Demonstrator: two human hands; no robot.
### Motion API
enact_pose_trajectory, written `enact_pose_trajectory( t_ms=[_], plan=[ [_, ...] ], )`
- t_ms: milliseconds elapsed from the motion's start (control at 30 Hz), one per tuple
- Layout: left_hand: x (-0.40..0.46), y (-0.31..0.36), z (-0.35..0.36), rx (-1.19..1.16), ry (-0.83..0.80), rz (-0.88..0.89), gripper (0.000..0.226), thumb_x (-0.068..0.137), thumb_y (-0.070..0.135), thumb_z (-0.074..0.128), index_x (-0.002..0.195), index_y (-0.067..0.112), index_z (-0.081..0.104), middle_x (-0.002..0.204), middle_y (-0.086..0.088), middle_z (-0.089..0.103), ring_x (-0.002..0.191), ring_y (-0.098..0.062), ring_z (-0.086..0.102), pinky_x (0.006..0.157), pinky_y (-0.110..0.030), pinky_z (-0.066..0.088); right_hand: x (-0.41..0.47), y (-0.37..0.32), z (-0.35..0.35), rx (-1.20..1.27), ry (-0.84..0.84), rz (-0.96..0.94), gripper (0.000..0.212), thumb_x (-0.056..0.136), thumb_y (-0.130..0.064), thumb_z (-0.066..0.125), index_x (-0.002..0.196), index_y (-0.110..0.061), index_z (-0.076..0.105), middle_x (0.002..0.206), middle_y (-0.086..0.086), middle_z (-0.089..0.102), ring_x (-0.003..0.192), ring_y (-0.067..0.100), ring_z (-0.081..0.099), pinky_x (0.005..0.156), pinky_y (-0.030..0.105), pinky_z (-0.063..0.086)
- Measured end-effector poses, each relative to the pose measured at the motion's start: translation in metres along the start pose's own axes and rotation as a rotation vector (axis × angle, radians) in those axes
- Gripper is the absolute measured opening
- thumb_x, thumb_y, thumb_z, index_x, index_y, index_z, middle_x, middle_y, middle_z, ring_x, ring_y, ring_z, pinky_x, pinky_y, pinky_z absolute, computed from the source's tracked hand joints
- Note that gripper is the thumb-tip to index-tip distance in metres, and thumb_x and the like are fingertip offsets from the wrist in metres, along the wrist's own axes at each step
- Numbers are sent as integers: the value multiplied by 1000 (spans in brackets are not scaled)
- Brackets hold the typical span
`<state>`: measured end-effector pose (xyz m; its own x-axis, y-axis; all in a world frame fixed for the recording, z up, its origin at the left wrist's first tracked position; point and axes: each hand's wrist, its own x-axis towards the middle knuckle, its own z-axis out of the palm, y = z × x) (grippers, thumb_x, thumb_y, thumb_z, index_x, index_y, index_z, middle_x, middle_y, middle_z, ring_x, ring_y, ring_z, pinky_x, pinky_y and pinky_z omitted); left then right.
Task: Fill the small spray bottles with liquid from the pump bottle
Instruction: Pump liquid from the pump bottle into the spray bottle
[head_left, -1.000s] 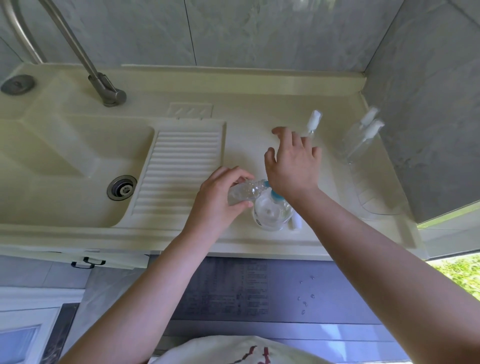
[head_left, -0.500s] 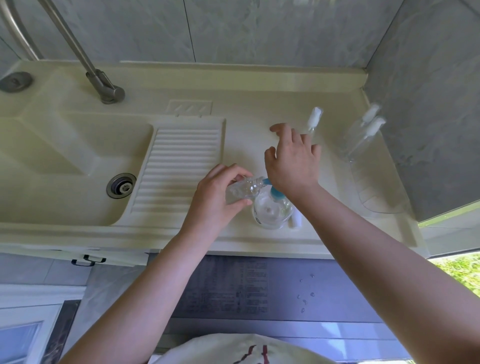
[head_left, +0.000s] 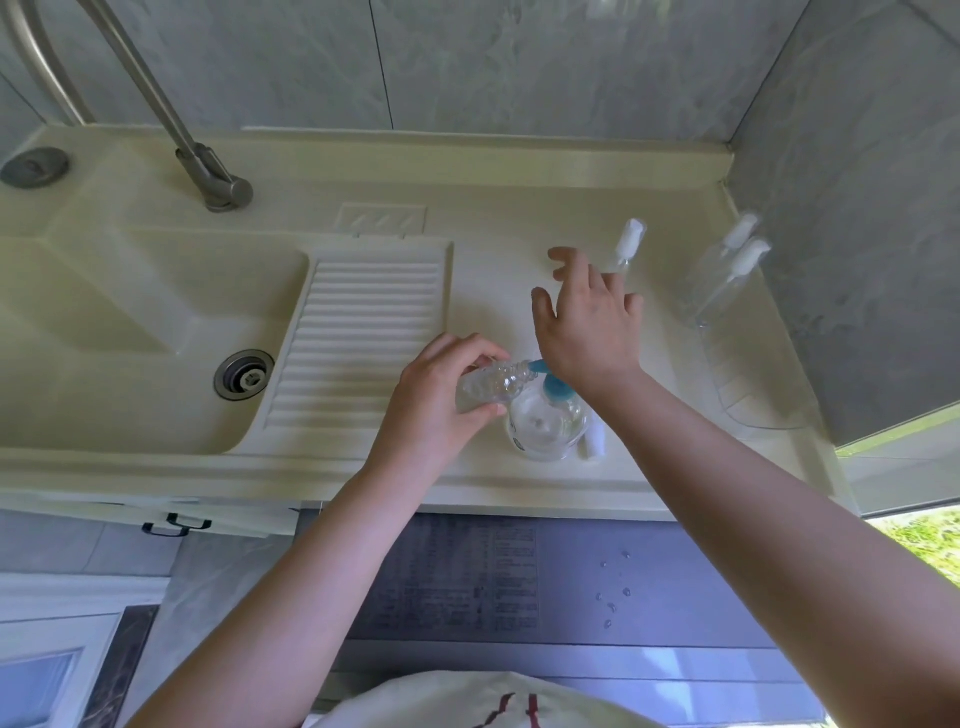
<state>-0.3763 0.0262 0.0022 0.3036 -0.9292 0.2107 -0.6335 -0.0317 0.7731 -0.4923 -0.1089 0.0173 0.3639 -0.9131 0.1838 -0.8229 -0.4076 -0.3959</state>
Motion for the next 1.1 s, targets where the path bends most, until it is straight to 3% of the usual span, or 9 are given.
enact_pose_trajectory(
  t_ms=[367, 533, 900, 1100],
  plan=[
    [1, 0, 2, -2, -10, -6, 47, 65, 8, 86, 104, 26, 67, 100, 10, 60, 99, -4, 61, 92, -36, 52, 1, 0, -2, -33, 9, -1, 41, 99, -35, 42, 139, -25, 42, 132, -3, 59, 126, 28, 44, 91, 39, 28],
    [1, 0, 2, -3, -3, -10, 47, 65, 8, 86, 105, 26, 67, 100, 8, 60, 100, -5, 61, 91, -36, 52, -5, 0, 1, -72, -7, 1, 44, 93, -19, 42, 137, -24, 45, 126, -2, 62, 122, 28, 45, 87, 39, 26],
    [2, 0, 1, -7, -11, -6, 47, 66, 7, 85, 103, 29, 67, 101, 10, 58, 100, -6, 61, 92, -38, 52, -5, -1, -1, -127, -9, 0, 46, 92, -15, 42, 136, -27, 46, 126, -4, 61, 122, 26, 43, 81, 35, 17],
    [1, -2, 0, 0, -9, 0, 47, 66, 9, 85, 103, 31, 66, 101, 11, 58, 100, -7, 61, 90, -39, 53, -2, 0, -7, -151, 89, -42, 46, 91, -16, 45, 136, -26, 48, 124, -3, 62, 117, 28, 46, 80, 36, 18]
  ],
)
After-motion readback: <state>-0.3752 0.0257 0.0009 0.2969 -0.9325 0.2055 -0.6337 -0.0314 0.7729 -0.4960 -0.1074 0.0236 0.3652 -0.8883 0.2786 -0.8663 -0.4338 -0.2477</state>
